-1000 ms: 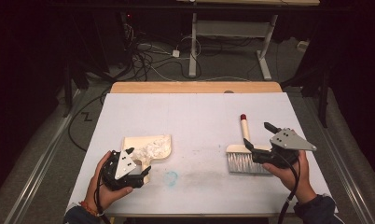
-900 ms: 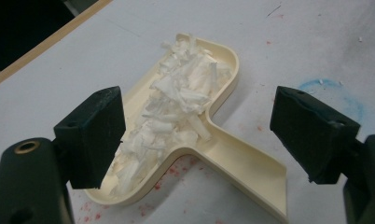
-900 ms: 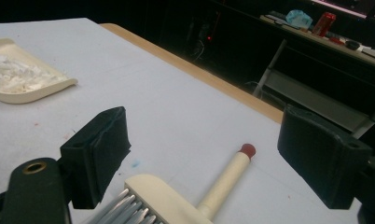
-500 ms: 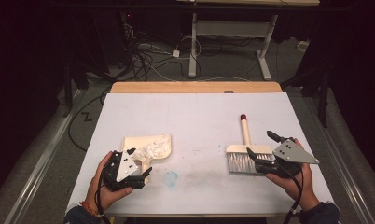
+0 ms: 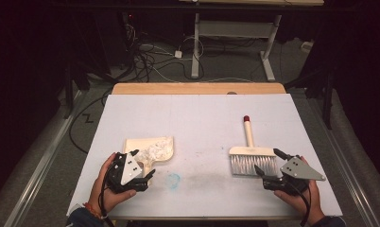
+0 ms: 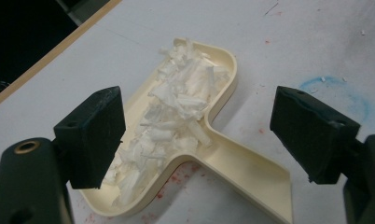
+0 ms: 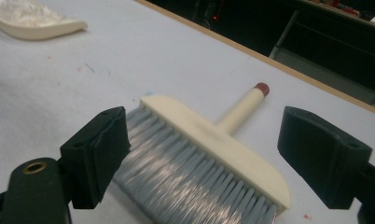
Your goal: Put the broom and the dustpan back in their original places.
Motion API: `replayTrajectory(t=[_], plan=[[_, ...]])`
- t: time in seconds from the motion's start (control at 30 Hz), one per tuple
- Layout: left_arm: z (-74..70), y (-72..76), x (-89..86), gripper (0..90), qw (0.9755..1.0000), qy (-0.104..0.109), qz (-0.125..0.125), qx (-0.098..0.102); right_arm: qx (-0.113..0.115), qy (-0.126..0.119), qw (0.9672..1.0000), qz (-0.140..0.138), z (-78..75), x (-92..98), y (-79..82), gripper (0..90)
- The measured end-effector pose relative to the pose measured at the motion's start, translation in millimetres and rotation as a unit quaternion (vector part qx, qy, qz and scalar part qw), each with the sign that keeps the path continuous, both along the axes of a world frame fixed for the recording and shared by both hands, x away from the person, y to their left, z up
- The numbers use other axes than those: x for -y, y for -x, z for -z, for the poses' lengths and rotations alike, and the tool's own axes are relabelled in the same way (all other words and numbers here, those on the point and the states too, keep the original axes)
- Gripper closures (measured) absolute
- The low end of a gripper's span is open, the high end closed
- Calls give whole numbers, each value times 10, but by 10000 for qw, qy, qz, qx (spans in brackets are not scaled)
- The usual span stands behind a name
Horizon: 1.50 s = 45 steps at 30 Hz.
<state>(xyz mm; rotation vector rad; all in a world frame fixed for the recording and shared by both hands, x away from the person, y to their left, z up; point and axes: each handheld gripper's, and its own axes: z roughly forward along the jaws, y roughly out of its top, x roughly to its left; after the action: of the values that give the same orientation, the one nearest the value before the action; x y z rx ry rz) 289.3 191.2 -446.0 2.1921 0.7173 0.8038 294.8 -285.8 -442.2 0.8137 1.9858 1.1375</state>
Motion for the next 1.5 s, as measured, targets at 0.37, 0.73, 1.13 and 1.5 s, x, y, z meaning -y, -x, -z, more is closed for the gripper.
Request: replayTrajectory(t=[0.37,0.73,1.13,1.5], plan=[[29,23,35,170,9999,-131,-3,25,41,159,9998,-99,28,-35,83,171],[39,38,35,170,9999,-145,94,-6,121,144,9998,-26,-16,-19,104,171],[49,25,54,170,9997,-213,93,-20,150,206,9997,-43,-15,-17,117,170],[47,-8,69,170,9997,-213,111,-55,103,291,9995,-47,8,-28,110,170]])
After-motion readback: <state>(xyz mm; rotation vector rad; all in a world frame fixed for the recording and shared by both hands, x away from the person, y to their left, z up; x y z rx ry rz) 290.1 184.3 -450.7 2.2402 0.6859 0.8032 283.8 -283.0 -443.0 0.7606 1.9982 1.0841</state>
